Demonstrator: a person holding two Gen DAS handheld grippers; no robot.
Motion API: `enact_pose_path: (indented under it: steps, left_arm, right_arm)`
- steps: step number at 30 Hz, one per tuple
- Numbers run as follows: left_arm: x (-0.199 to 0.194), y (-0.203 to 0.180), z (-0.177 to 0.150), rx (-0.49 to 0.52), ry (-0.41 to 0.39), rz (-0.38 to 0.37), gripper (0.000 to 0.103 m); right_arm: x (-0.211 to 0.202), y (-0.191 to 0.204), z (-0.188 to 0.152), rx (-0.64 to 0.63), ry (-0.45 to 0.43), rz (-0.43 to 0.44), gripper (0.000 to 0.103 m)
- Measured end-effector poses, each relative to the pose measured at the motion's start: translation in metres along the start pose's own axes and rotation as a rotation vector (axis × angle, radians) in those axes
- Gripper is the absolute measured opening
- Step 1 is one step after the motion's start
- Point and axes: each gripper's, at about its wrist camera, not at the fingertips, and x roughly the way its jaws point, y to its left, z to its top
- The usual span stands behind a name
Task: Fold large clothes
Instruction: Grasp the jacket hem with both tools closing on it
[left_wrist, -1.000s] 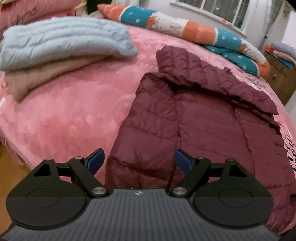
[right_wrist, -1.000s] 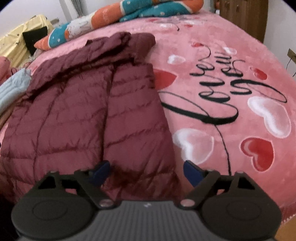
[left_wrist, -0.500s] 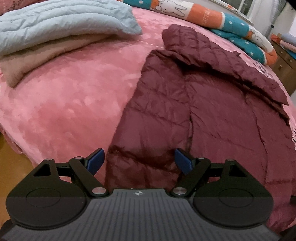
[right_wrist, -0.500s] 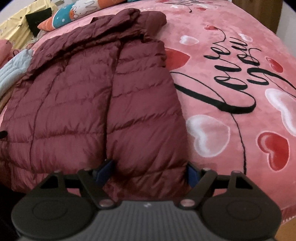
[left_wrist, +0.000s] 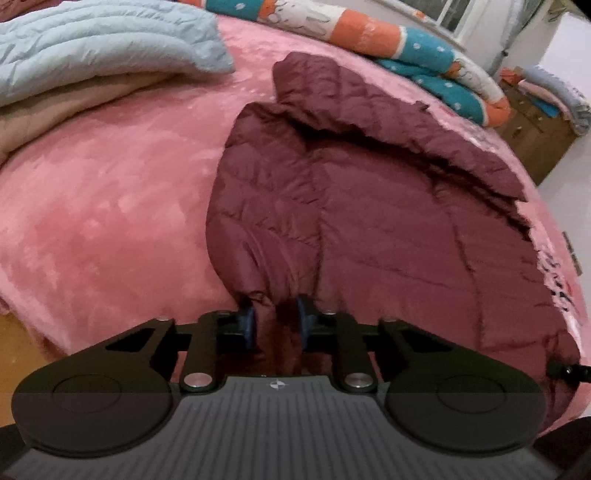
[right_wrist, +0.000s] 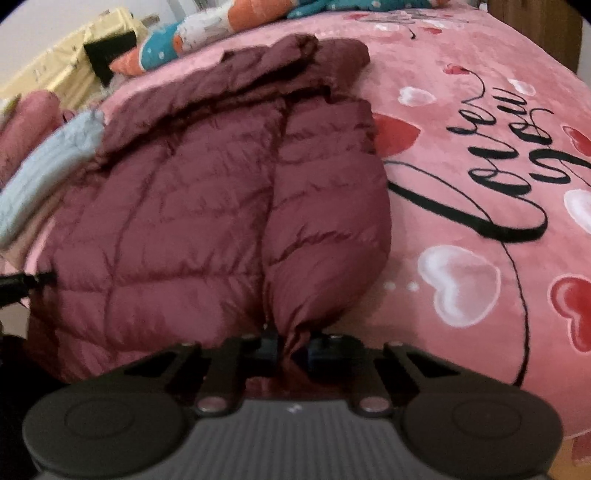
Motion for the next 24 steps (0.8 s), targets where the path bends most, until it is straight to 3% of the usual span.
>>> enact_pose_path:
  steps: [7, 13, 16, 18, 20, 24]
  left_arm:
    - [-0.008, -0.004, 0.007, -0.044, -0.049, -0.11, 0.008]
    - [0.005, -0.014, 0.006, 0.016, -0.027, -0.117, 0.012]
    - [0.009, -0.016, 0.002, 0.039, -0.011, -0.104, 0.021]
    - [0.012, -0.016, 0.001, 0.051, -0.004, -0.093, 0.041]
    - [0.012, -0.015, -0.003, 0.071, 0.005, -0.087, 0.054]
    - [0.013, -0.018, -0.01, 0.117, 0.019, -0.064, 0.054]
  right_arm:
    - [-0.017, -0.012, 0.008, 0.115, -0.134, 0.153, 0.006]
    - [-0.018, -0.017, 0.016, 0.195, -0.2, 0.266, 0.006]
    - [-0.013, -0.014, 0.018, 0.196, -0.196, 0.26, 0.006]
    - [-0.01, -0.014, 0.02, 0.2, -0.188, 0.262, 0.006]
    - [-0.007, -0.014, 0.021, 0.196, -0.176, 0.252, 0.006]
    - [-0.006, -0.015, 0.019, 0.195, -0.154, 0.241, 0.01]
